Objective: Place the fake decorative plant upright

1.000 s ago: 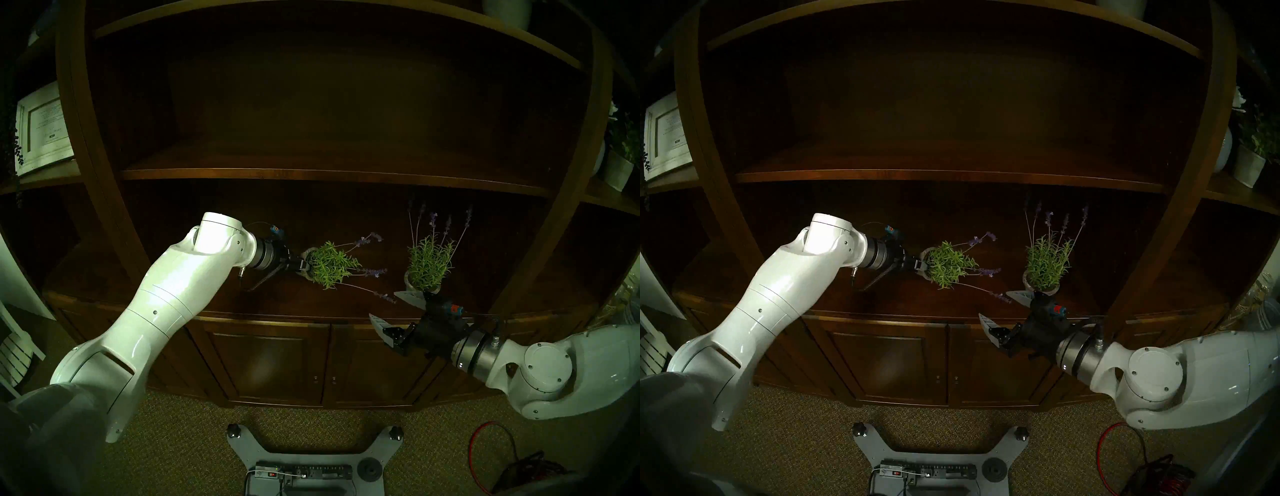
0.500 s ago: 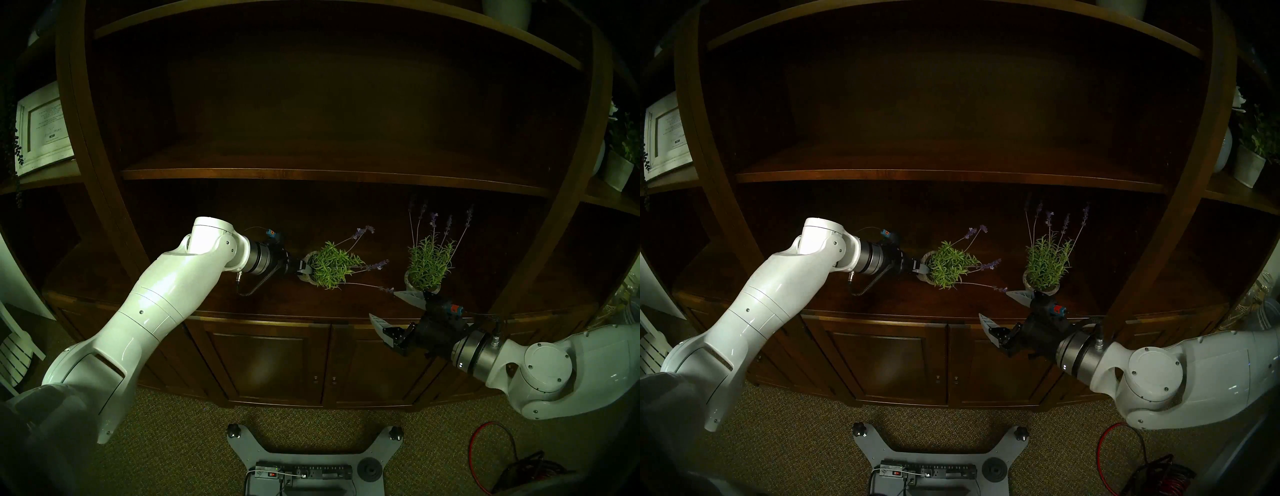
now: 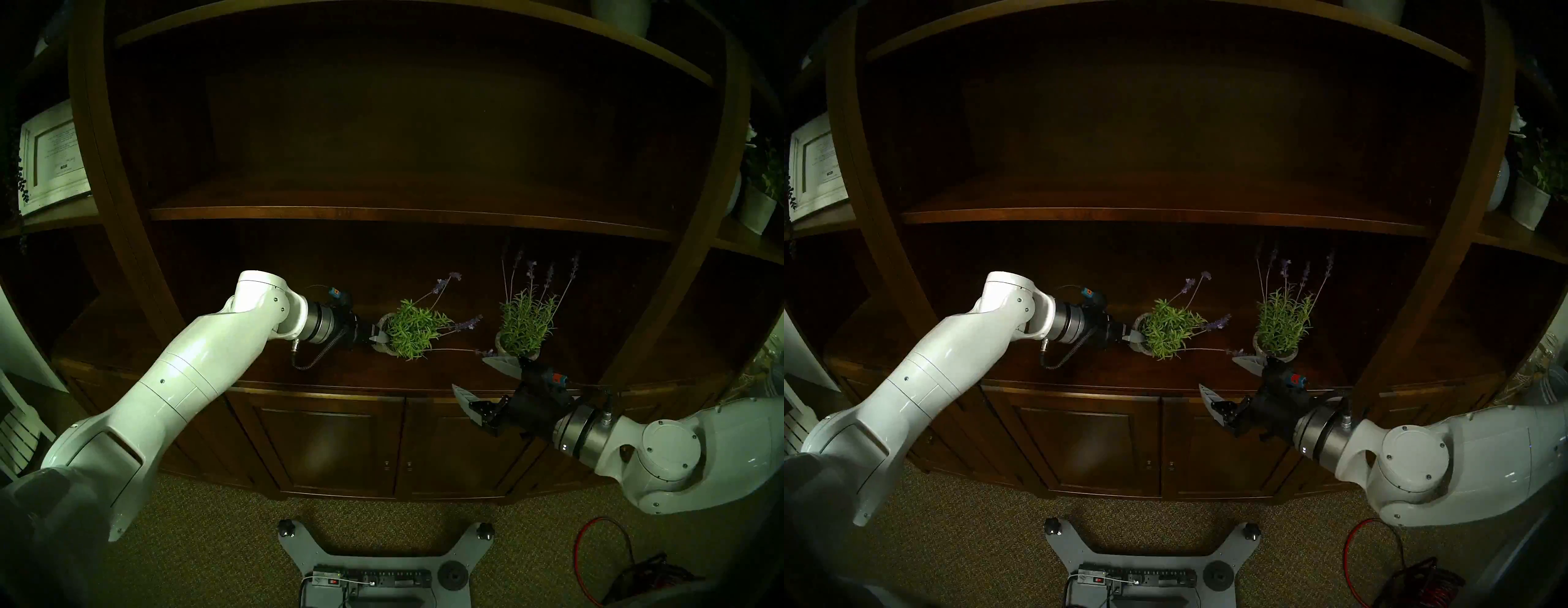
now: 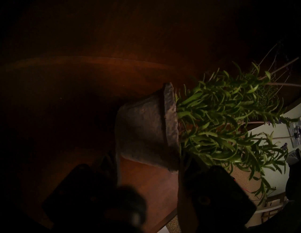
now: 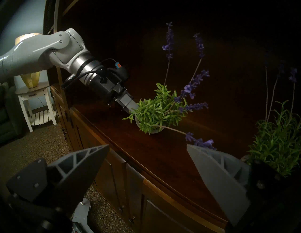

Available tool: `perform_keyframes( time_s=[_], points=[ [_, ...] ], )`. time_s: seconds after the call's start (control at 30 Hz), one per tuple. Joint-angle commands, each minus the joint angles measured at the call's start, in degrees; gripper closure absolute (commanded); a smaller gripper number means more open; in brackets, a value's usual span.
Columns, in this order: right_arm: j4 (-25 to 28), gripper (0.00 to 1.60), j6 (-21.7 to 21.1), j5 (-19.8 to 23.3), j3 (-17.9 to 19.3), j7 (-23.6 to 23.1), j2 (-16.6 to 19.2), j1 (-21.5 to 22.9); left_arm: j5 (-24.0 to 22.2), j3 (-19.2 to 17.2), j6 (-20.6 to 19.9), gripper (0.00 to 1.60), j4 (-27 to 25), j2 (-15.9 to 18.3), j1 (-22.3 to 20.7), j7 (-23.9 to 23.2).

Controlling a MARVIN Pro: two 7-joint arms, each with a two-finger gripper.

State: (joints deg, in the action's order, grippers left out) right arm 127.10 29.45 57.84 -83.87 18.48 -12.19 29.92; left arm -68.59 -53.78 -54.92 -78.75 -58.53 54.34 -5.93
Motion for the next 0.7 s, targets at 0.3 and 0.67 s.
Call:
perform_keyframes(
  time_s=[0.3, 0.67],
  points=[
    [0.1, 0.0, 1.2, 0.0, 1.1, 0.0, 0.0, 0.5, -8.6, 3.5, -0.1, 1.17, -0.6, 2.7, -4.4, 5.5],
    [0.2, 0.0, 1.2, 0.0, 1.1, 0.1, 0.0, 0.5, -10.9, 4.0, -0.1, 1.23, -1.1, 3.6, -5.2, 7.4]
  ],
)
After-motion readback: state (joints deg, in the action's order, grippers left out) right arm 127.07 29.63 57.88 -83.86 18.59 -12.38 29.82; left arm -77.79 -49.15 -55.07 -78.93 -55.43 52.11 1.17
